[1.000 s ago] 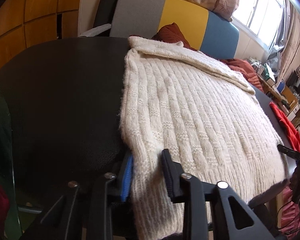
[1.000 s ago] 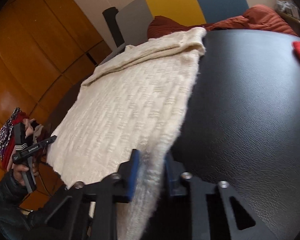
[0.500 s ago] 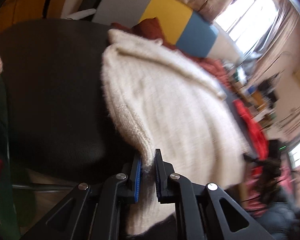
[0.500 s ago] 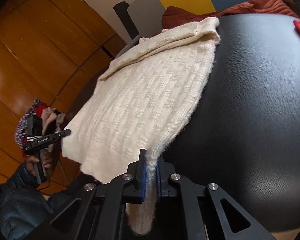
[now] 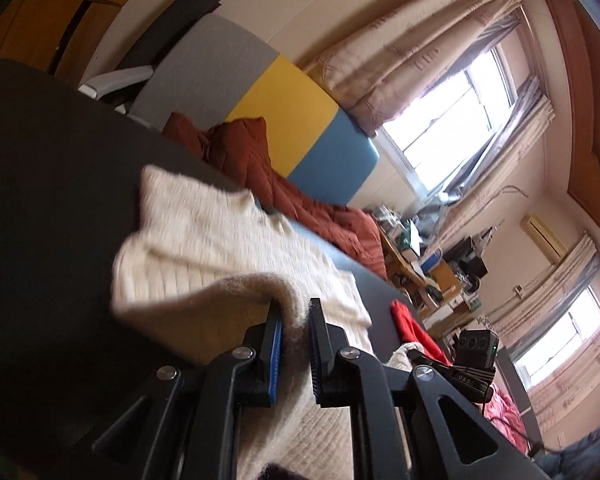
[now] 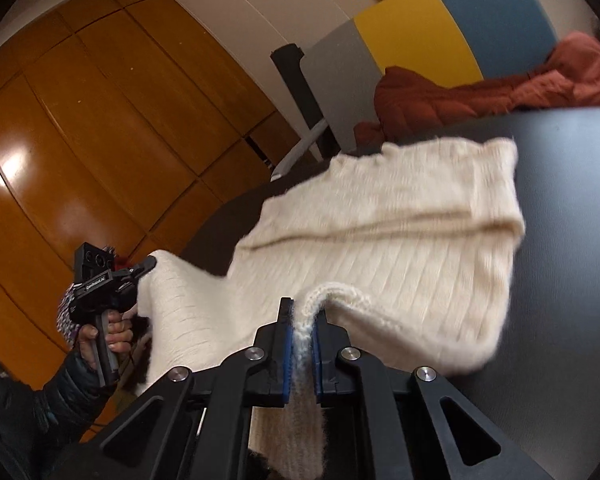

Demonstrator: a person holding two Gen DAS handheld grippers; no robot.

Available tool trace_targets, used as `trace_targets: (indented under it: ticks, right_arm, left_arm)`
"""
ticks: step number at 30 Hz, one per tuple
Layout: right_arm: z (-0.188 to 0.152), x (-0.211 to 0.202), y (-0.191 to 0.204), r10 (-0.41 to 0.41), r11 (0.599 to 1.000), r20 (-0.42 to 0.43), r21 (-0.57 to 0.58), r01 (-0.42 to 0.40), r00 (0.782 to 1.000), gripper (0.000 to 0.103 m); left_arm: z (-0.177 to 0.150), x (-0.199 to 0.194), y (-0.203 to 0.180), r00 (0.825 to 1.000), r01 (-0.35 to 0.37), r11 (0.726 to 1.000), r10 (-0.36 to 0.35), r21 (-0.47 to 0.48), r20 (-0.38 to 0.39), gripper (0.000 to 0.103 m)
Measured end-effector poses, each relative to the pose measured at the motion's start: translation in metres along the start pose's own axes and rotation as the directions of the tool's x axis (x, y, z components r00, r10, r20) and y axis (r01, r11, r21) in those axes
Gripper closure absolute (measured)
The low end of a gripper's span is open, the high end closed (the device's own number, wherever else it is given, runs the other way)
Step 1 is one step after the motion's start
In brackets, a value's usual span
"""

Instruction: Fold clothes

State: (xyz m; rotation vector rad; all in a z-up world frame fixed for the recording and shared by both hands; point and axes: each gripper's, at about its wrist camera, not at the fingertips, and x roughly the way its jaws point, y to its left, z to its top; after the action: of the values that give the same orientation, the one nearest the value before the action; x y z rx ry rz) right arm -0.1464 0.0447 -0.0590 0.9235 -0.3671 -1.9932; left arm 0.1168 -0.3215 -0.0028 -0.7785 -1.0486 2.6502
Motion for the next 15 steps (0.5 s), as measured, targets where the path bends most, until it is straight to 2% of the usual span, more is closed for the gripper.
trace_targets:
  ticks: [4, 9, 13, 15]
  right_arm:
    - [0.040, 0.025, -0.028, -0.061, 0.998, 0.018, 0.018, 0.061, 0.998, 0.095]
    - [0.073, 0.065, -0.082, -0.151, 0.982, -0.003, 0.117, 0.150, 0.989, 0.095]
    - [0.073, 0.090, -0.122, -0.195, 0.961, -0.059, 0.188, 0.203, 0.979, 0.097]
    - [0.068, 0.090, -0.129, -0.188, 0.962, -0.052, 0.193, 0.194, 0.981, 0.098]
  left_arm:
    - [0.031, 0.042, 0.022, 0.999, -0.044, 0.998, 0.044, -0.043, 0.005, 0.093]
    - [0.064, 0.108, 0.062, 0.992, -0.127, 0.985, 0.125, -0.117, -0.025, 0.093]
    - [0.059, 0.152, 0.104, 0.974, -0.211, 0.956, 0.190, -0.203, -0.120, 0.093]
    - [0.049, 0.156, 0.114, 0.978, -0.199, 0.955, 0.177, -0.221, -0.114, 0.092]
